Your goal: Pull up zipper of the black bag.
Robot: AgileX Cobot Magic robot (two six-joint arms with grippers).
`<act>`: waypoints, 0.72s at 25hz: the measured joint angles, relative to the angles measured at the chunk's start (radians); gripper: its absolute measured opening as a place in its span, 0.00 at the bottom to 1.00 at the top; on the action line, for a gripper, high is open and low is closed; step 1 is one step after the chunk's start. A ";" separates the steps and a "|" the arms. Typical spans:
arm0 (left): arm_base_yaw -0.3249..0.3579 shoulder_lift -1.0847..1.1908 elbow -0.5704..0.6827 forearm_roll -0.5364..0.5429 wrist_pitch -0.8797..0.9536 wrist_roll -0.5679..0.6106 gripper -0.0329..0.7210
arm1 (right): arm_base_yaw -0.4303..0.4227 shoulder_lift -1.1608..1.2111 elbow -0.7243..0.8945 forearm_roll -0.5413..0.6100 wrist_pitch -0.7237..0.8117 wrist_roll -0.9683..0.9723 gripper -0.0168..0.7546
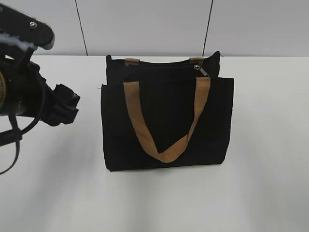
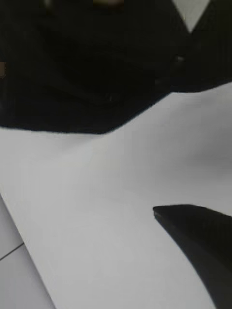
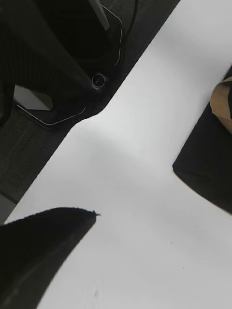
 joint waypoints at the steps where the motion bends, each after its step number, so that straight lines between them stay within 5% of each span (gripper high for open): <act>1: -0.030 -0.029 0.000 -0.055 0.025 0.032 0.76 | 0.000 -0.034 0.016 0.000 0.000 0.001 0.73; 10: -0.302 -0.418 0.000 -0.534 0.384 0.357 0.77 | 0.000 -0.324 0.265 -0.001 0.001 -0.007 0.79; 18: -0.344 -0.749 0.026 -0.703 0.617 0.564 0.77 | 0.001 -0.548 0.437 -0.002 0.008 -0.025 0.79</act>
